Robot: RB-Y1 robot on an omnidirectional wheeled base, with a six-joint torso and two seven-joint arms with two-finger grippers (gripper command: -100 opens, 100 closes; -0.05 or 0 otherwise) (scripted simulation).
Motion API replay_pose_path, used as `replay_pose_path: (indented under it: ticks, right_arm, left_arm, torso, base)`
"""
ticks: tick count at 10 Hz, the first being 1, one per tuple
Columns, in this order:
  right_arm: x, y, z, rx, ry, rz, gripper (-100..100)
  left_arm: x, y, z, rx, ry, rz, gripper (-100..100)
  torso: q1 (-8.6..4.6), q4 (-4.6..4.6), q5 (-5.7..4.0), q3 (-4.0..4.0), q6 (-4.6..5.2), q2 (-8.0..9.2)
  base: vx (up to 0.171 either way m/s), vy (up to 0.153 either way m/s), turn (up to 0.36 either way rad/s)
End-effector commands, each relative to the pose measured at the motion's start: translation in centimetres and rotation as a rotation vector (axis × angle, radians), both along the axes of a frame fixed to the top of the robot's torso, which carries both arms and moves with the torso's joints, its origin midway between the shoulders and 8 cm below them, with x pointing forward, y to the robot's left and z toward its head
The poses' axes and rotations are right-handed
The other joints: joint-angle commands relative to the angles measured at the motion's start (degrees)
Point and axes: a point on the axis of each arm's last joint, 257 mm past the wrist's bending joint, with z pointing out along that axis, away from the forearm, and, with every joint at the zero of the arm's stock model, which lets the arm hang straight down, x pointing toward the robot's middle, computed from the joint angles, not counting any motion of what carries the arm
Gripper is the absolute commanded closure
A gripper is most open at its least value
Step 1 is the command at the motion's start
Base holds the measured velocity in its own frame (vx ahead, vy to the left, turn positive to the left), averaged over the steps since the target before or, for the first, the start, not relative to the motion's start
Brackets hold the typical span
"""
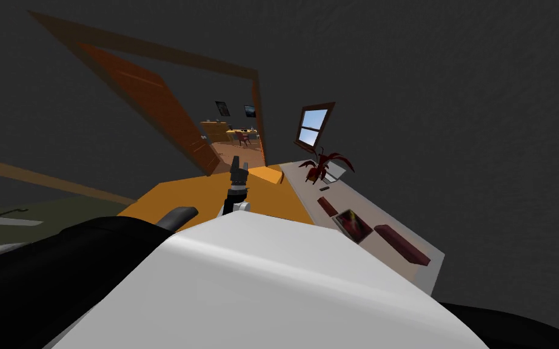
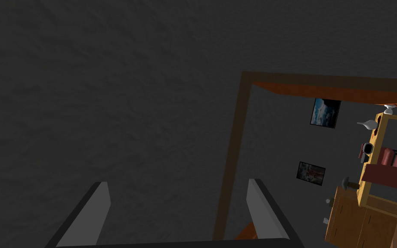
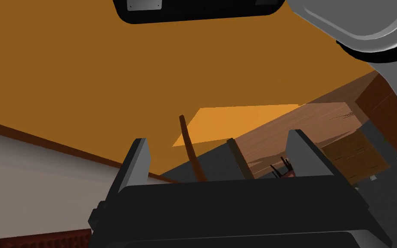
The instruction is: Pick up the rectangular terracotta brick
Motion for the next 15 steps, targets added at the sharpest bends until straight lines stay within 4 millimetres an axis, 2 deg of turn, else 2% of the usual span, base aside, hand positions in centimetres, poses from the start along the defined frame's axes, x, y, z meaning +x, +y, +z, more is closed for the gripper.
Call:
replay_pose_path:
  ticks: [1, 3, 5, 7, 8, 10, 11, 13, 14, 15]
  right_arm:
    - [-3.4, -1.9, -0.7, -0.045, 0.063, 0.048, -100]
    - [-6.3, -4.2, -1.1, -0.087, 0.121, 0.083, -100]
    - [-7.8, -5.6, -1.5, -0.113, 0.154, 0.072, -100]
    - [-12.6, -10.2, -1.2, -0.188, 0.257, 0.132, -100]
    - [-13.3, -10.9, -1.2, -0.201, 0.273, 0.126, -100]
    - [-17.3, -15.8, -0.1, -0.276, 0.367, 0.164, -100]
    - [-17.3, -15.8, -0.1, -0.276, 0.367, 0.164, -100]
    - [-19.7, -20.2, 1.4, -0.343, 0.437, 0.183, -100]
    - [-19.7, -20.2, 1.4, -0.343, 0.437, 0.183, -100]
    - [-20.3, -22.1, 2.1, -0.372, 0.461, 0.184, -100]
  left_arm:
    - [0.0, 0.0, 0.0, 0.000, 0.000, 0.000, 0]
    - [0.0, 0.0, 0.0, 0.000, 0.000, 0.000, 0]
    - [0.0, 0.0, 0.0, 0.000, 0.000, 0.000, 0]
    - [0.0, 0.0, 0.0, 0.000, 0.000, 0.000, 0]
    - [0.0, 0.0, 0.0, 0.000, 0.000, 0.000, 0]
    - [0.0, 0.0, 0.0, 0.000, 0.000, 0.000, 0]
    - [0.0, 0.0, 0.0, 0.000, 0.000, 0.000, 0]
    - [0.0, 0.0, 0.0, 0.000, 0.000, 0.000, 0]
    - [0.0, 0.0, 0.0, 0.000, 0.000, 0.000, 0]
    - [0.0, 0.0, 0.0, 0.000, 0.000, 0.000, 0]
  torso:
    - [0.00, 0.00, 0.00, 0.00, 0.00, 0.00]
    - [0.02, 0.00, 0.00, -0.01, -0.01, -0.03]
    - [0.00, -0.01, -0.01, -0.04, 0.00, -0.07]
    - [0.09, 0.00, 0.03, -0.02, -0.05, -0.04]
    - [0.02, -0.03, 0.01, -0.11, -0.07, -0.21]
    - [-0.01, -0.04, 0.00, -0.14, -0.03, -0.25]
    - [0.02, -0.07, 0.01, -0.21, -0.06, -0.39]
    - [0.07, -0.07, 0.02, -0.22, -0.04, -0.40]
    - [0.06, -0.09, 0.01, -0.28, -0.07, -0.51]
    - [0.12, -0.09, 0.02, -0.24, 0.01, -0.41]
  base:
    - [0.052, -0.032, 0.224]
    - [0.054, -0.037, 0.195]
    - [0.041, -0.025, 0.047]
    - [0.074, -0.020, 0.304]
    - [0.091, -0.050, 0.106]
    - [0.120, -0.037, 0.226]
    - [0.111, -0.027, 0.128]
    - [0.147, -0.030, 0.235]
    - [0.126, -0.027, 0.118]
    - [0.120, -0.001, 0.128]
